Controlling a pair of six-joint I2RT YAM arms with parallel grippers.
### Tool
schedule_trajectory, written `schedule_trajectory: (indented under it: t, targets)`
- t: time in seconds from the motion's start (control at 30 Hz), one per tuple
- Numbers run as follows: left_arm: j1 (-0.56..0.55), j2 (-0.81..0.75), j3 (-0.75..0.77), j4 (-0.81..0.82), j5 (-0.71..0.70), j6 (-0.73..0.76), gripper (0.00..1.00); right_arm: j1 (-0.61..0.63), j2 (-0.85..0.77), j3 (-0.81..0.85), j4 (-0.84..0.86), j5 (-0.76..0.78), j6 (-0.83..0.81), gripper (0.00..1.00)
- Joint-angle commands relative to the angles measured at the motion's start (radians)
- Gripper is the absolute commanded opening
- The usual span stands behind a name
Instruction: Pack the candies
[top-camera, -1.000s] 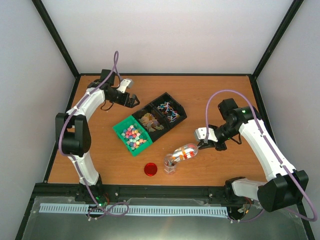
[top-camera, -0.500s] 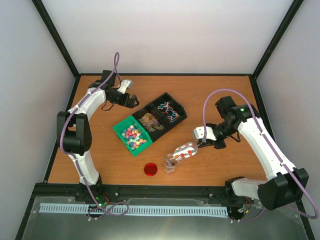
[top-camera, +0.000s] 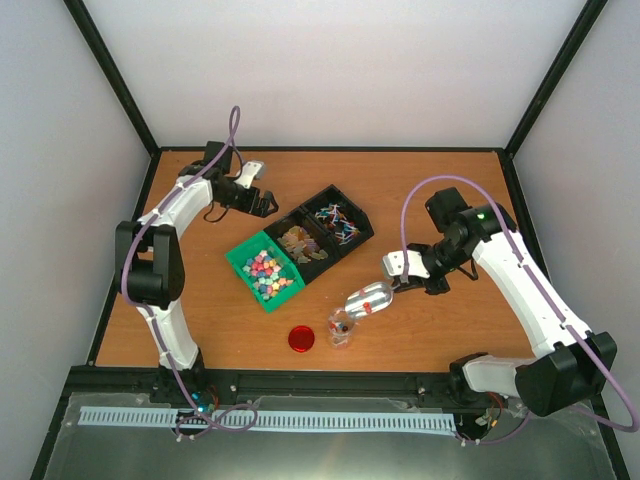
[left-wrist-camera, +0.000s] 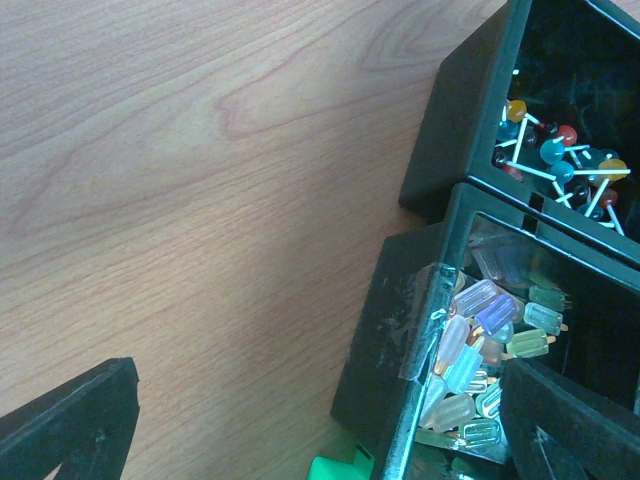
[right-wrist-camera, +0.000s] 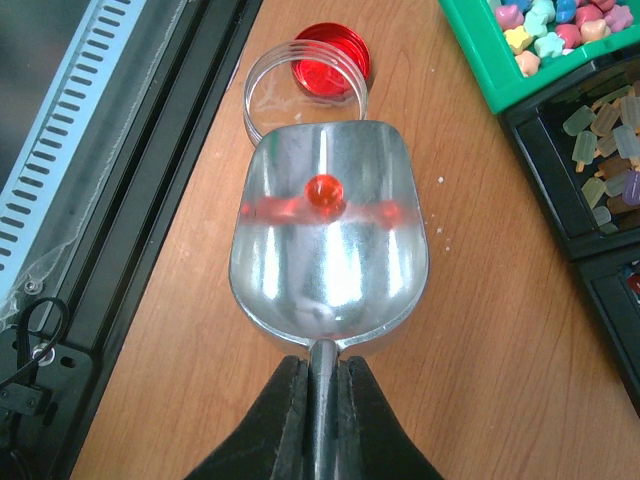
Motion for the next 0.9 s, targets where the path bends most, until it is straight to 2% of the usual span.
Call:
schedule_trajectory:
  t: [0.0,0.33,0.5,0.7,0.87]
  targets:
    - [0.002,0.019,0.041,-0.023,-0.006,0.018,0.99,0.019,0.004,0.035,-0.018,0.019,0.010,0.03]
    - [-0.004,0.076,0.092,-0.143,0.021,0.167,0.92,0.037,-0.001,0.053,-0.020,0.022,0.039,0.03]
    - [-0.023,0.084,0.110,-0.197,-0.016,0.278,0.91,0.038,-0.009,0.048,0.008,0.020,0.069,0.03]
    - [-0.022,0.011,0.067,-0.288,-0.008,0.512,0.90,0.038,-0.015,0.053,0.037,0.017,0.126,0.03]
    - [-0.023,-0.135,-0.078,-0.258,-0.055,0.687,0.83,0.038,-0.024,0.037,0.103,0.018,0.194,0.03]
